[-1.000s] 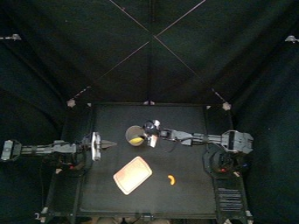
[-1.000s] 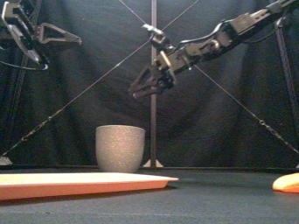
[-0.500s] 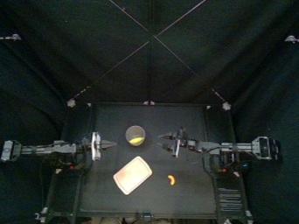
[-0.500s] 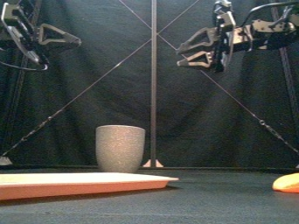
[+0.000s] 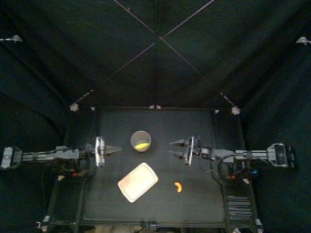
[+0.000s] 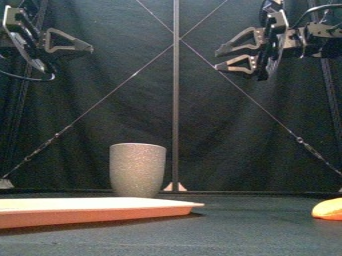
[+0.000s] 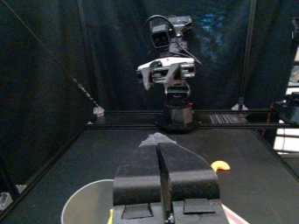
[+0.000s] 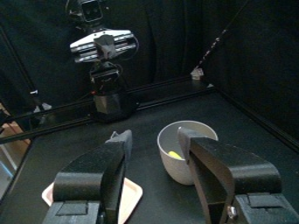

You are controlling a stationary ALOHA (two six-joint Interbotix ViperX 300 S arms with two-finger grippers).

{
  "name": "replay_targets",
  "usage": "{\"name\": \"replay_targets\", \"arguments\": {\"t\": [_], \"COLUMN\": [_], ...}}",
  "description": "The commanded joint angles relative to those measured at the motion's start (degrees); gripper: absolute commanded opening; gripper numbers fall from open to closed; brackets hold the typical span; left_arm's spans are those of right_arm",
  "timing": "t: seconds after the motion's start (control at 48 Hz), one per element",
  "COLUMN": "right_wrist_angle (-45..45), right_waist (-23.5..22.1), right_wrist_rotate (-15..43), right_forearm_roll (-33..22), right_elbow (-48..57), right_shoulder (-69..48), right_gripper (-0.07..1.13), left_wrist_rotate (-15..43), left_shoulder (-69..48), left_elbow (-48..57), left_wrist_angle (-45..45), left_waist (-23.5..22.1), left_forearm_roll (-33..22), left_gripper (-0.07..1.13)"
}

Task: Pick the banana then place it in the grey bowl
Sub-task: Drop banana in the grey bowl and return to neutral

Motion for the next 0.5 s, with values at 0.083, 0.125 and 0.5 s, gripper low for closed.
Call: {"name": "replay_targets", "arguments": {"t": [0.083,0.125,0.5], "right_wrist_angle": [-0.7,-0.7,-0.7], "right_waist": [-0.3,-0.2,-0.4], "right_wrist_rotate": [0.3,0.3,0.5], "right_forearm_roll": [-2.6,-2.9,-2.3], "right_elbow": [-0.8,-0.7,-0.5], "right_shoulder": [-0.3,-0.4,-0.3], "right_gripper": [0.84,0.84,0.84], "left_wrist_rotate": [-0.2,-0.2,-0.2], "left_shoulder": [0.2,0.2,0.2], "left_elbow": [-0.8,-0.8,-0.8], "left_wrist_angle": [-0.5,-0.5,-0.4], "left_waist": [0.2,0.2,0.1], "left_forearm_roll": [-0.1,0.0,0.0], "left_gripper": [-0.01,-0.01,-0.01]}}
